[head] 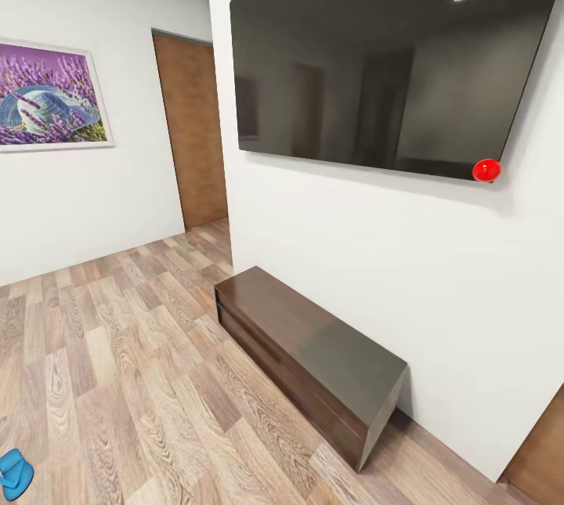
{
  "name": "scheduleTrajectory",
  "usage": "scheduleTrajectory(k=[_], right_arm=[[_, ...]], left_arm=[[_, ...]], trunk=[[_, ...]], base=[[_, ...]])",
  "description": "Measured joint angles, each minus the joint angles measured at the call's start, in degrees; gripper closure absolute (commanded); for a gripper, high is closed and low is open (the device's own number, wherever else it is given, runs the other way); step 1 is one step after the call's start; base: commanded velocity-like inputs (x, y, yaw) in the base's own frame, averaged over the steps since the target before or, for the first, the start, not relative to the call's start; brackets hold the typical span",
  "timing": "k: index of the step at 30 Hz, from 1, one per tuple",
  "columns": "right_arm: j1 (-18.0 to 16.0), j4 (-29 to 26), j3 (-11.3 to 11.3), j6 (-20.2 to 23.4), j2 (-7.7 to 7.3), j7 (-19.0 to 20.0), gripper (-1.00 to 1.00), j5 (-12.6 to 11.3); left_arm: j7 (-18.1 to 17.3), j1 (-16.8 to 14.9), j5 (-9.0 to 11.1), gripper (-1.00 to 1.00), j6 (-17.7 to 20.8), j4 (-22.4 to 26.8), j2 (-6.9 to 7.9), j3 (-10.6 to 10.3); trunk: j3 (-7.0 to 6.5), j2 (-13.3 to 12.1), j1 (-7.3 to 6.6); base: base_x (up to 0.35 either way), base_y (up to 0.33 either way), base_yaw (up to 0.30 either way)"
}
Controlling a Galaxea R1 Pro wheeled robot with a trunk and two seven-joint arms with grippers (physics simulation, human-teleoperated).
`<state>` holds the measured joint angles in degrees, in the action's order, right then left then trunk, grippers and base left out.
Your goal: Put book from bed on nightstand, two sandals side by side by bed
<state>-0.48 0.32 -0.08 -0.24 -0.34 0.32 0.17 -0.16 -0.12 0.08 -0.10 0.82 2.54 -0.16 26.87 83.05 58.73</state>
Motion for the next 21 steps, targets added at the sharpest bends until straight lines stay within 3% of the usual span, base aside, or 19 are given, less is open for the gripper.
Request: scheduleTrajectory(k=[15,21], right_arm=[[-0.01,0.00,0.00,0.00,0.00,0.00,-1.00,0.03],[-0.02,-0.19,-0.25,0.15,0.08,0.00,-1.00,-0.17]], left_arm=[[0.00,0.03,0.00,-1.00,0.01,-0.02,0.00,-0.02],[0.00,0.01,0.00,-1.00,0.00,0.01,0.00,0.00]], trunk=[[0.00,0.00,0.00],[0.00,0.00,0.00]], base=[[0.000,0.000,0.000],[0.000,0.000,0.255]])
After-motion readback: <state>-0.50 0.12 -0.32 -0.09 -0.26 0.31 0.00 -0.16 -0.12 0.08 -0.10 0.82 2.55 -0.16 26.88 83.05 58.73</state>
